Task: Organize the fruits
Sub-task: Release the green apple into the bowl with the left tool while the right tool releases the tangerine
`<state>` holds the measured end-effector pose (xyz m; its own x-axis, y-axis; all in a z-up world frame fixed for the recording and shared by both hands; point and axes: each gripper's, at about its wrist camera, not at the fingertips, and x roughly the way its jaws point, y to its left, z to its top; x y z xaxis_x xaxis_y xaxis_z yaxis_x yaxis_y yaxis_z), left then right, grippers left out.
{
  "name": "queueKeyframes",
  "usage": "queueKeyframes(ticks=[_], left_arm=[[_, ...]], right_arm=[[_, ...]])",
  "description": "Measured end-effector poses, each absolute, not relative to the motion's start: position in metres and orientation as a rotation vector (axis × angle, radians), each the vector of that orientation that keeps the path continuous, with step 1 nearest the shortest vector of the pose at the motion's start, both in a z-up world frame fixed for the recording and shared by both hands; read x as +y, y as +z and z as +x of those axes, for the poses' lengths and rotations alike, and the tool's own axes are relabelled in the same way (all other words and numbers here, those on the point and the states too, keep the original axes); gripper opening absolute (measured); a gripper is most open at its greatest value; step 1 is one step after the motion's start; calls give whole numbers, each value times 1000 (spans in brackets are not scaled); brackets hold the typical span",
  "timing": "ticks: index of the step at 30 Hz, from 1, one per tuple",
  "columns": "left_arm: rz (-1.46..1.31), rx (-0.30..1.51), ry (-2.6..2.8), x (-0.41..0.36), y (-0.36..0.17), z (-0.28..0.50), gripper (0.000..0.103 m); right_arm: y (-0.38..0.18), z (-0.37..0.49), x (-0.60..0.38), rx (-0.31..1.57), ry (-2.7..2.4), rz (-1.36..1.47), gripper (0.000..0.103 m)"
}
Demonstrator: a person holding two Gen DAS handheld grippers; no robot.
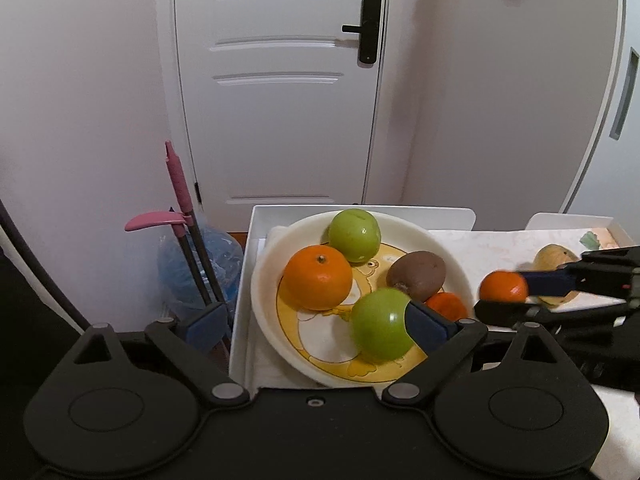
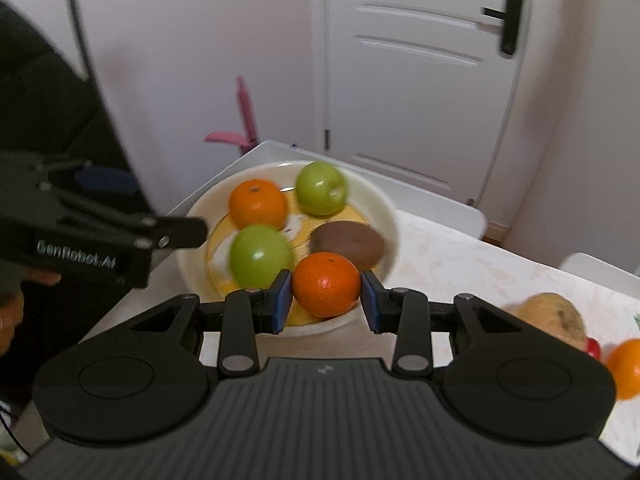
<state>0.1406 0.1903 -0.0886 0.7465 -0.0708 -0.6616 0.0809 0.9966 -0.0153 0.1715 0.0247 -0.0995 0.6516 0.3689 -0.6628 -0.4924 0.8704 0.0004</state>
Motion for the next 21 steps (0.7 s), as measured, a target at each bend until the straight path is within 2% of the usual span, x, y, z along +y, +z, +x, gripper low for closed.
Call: queueKeyframes(ticks=[9, 11, 12, 13, 16, 21], left_arm=[[7, 718, -44, 197, -91, 139, 98], [3, 714, -36, 198, -91, 138, 98], [1, 712, -33, 199, -90, 137, 98], [-1, 710, -29, 200, -90, 137, 98], [-1, 710, -19, 201, -89, 135, 98], [1, 716, -10, 202, -89, 133, 98]], right_arm=[[-120, 177, 48, 709, 557, -233, 52], [-120, 176, 50, 693, 562, -239, 60], [-120, 174, 50, 683, 554, -245, 70], [-120, 172, 49, 674, 550, -250, 76], [-118, 169, 45, 661, 538, -253, 85], [-115, 166, 37, 667, 513, -227, 87]])
